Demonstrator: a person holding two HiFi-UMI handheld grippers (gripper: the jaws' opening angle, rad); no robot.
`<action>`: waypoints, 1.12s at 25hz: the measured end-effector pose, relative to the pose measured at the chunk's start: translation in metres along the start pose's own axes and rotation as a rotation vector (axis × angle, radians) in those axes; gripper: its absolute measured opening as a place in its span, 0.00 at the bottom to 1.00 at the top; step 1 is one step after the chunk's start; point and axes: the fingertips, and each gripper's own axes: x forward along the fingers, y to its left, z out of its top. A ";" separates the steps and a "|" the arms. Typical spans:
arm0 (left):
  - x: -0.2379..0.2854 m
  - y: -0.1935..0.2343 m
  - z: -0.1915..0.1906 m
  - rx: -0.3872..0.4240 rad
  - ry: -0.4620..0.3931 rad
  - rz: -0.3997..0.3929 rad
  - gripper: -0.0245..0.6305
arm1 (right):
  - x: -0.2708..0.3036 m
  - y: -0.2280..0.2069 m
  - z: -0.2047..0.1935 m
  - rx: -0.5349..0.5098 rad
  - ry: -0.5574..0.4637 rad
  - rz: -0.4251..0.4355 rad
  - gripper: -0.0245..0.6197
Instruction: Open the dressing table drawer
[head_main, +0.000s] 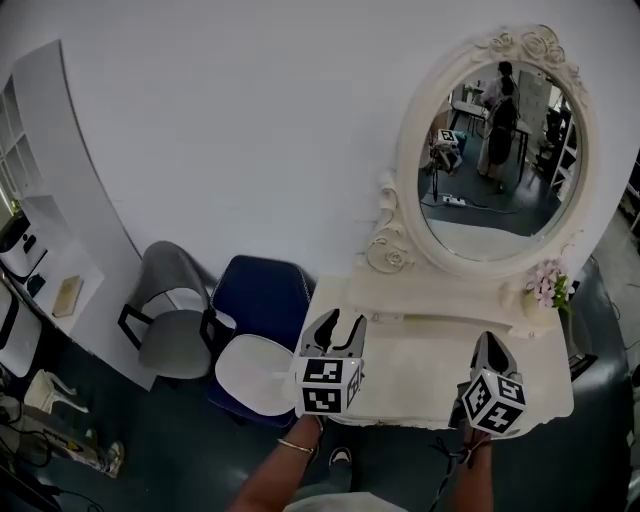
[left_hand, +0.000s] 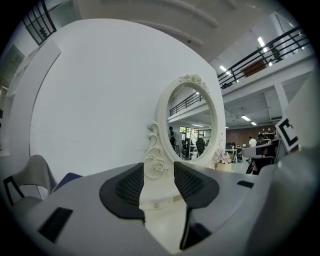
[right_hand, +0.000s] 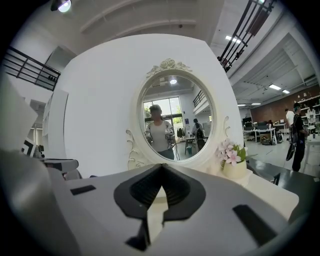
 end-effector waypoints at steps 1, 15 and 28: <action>0.010 0.003 0.002 0.001 0.002 -0.004 0.33 | 0.010 0.001 0.003 0.001 -0.002 -0.002 0.05; 0.108 0.051 0.016 0.023 0.016 -0.019 0.33 | 0.104 0.008 0.018 0.006 -0.004 -0.035 0.05; 0.122 0.056 0.009 0.004 0.034 0.036 0.33 | 0.135 0.010 0.013 -0.008 0.038 0.016 0.05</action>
